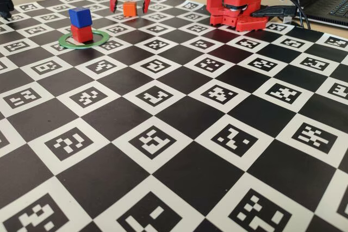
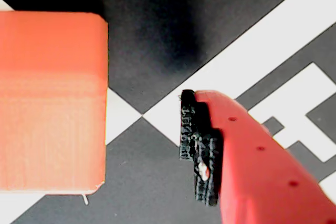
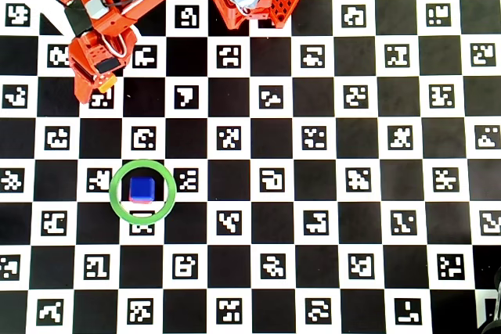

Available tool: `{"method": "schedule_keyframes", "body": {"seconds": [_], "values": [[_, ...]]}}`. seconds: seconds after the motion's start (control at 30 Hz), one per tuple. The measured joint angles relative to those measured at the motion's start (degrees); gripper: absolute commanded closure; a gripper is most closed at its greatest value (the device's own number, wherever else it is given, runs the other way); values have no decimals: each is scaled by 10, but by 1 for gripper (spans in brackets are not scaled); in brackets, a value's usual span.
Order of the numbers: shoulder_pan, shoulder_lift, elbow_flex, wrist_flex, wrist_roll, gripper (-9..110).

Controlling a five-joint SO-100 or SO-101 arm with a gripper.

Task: Grab the red cube then put it in the green circle then put the blue cube on top and finally the orange cube on top

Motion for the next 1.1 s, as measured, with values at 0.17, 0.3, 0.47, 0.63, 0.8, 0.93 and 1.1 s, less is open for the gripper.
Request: {"method": "schedule_keyframes", "body": {"seconds": [0.17,0.3,0.47,0.63,0.8,0.93,1.1], "values": [[0,-7,0,-12,0,64],[0,-7,0,-19,0,66],[0,-7,0,-31,0,72],[2,-7,0,-41,3,78],[7,-7,-2,-43,4,83],[7,-7,-2,-43,11,88],[7,-7,-2,-43,12,92]]}}
